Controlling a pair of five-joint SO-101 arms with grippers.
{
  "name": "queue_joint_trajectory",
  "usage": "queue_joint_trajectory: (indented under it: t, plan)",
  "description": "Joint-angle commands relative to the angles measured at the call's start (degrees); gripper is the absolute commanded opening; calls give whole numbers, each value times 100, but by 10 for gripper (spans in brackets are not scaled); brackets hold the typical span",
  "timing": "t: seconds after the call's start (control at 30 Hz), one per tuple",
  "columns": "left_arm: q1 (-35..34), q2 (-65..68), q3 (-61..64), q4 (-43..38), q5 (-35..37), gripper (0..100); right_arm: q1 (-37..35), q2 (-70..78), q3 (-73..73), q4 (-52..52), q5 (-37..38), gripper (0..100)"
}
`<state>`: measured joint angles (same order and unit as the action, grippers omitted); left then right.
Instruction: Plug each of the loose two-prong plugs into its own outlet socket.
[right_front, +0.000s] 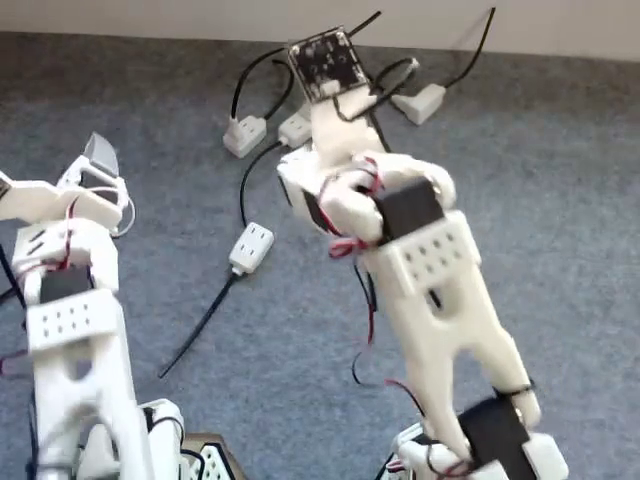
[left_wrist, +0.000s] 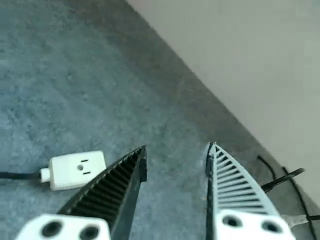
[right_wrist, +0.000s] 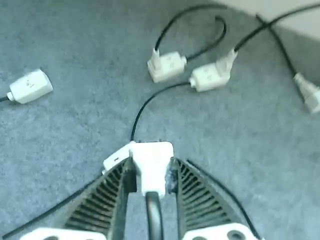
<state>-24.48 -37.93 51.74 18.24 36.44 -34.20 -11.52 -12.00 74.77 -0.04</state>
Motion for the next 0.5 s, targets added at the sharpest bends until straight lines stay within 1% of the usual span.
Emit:
queue_joint_trajectory:
  t: [0.0, 0.07, 0.2, 0.3, 0.37, 0.47]
  plan:
    - [101, 1455, -1077, 510, -97, 211, 444, 57, -1051, 523, -149, 16]
    - [330, 2114, -1754, 1213, -387, 211, 813, 101, -1508, 778, -149, 16]
    - [831, 3284, -3345, 3138, -1108, 213, 1385, 119, -2079, 945, -149, 16]
    - [1279, 3881, -4444, 4492, -1881, 213, 1543, 119, -2167, 945, -149, 16]
    - [1640, 4198, -4954, 5108, -2549, 213, 1543, 119, -2167, 936, -149, 16]
    - [2070, 4637, -5244, 5477, -3174, 213, 1552, 119, -2167, 919, -149, 16]
